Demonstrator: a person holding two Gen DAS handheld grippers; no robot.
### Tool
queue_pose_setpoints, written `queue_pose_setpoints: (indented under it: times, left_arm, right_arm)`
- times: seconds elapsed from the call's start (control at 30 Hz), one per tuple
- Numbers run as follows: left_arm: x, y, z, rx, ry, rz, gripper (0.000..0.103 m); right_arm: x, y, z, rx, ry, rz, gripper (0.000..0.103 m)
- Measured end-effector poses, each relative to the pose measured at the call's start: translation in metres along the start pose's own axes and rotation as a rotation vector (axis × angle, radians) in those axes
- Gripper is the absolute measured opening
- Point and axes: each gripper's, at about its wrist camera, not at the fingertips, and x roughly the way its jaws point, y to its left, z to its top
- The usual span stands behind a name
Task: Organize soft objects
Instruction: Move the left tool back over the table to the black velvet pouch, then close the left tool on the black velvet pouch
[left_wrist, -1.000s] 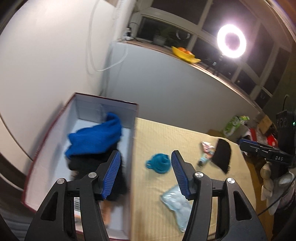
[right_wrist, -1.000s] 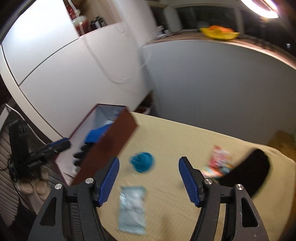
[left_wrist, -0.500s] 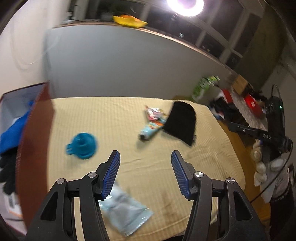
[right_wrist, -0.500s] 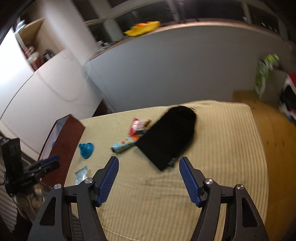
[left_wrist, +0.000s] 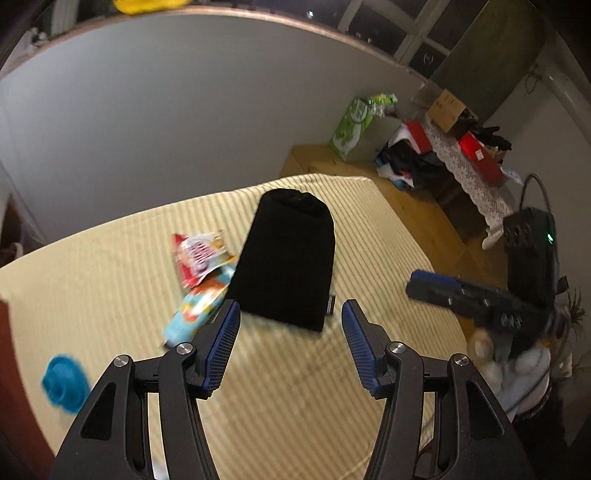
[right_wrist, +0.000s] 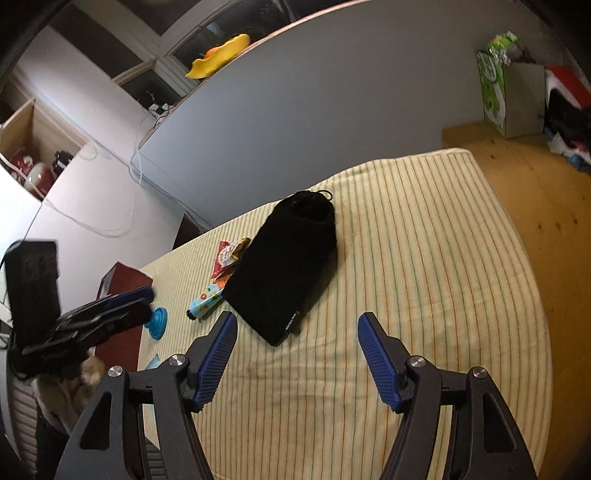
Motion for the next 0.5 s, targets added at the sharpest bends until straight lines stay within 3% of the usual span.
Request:
queue_pose_setpoints:
  times: [0.17, 0.23, 0.3, 0.5]
  left_arm:
    - [0.044, -0.002, 0.031, 0.017, 0.057, 0.045, 0.054]
    - [0.056, -0.001, 0.036, 0.015, 0.073, 0.045, 0.054]
    - [0.069, 0.001, 0.041, 0.004, 0.096, 0.039, 0.054]
    - [0.087, 0.004, 0.052, 0.014, 0.104, 0.084, 0.054]
  right_arm:
    - [0.013, -0.009, 0.004, 0.024, 0.009, 0.029, 0.063]
    - [0.02, -0.01, 0.005, 0.025, 0.021, 0.032, 0.056]
    - [0.027, -0.01, 0.006, 0.028, 0.035, 0.042, 0.055]
    - [0.044, -0.01, 0.009, 0.044, 0.053, 0.069, 0.051]
